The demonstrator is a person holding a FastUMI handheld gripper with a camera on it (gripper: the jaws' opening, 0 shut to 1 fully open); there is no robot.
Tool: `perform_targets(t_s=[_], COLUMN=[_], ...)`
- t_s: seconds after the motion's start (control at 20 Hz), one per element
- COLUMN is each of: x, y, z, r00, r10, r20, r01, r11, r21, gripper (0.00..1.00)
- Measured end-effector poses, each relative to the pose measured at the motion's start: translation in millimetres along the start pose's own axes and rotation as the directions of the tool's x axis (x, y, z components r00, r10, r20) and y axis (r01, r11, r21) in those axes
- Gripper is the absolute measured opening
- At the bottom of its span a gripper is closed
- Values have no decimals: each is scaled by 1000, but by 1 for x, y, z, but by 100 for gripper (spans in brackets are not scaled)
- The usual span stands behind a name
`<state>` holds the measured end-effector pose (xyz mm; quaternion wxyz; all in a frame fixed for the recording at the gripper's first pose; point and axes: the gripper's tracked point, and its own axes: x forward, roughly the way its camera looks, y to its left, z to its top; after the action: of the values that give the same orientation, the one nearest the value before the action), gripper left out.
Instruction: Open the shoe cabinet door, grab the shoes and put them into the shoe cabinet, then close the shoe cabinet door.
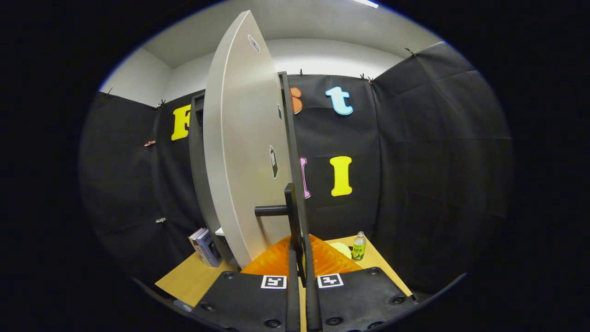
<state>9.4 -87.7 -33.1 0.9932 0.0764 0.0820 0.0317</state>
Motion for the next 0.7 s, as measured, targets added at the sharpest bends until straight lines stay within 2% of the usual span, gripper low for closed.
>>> perform_targets(t_s=[0.45, 0.7], x=[-19, -55], y=[-14, -17], z=[2, -3], r00=[1000, 1000], r10=[17, -28], r20=[13, -1], r01=[-17, 28], r11=[999, 999], r21=[41, 38], gripper=[10, 28])
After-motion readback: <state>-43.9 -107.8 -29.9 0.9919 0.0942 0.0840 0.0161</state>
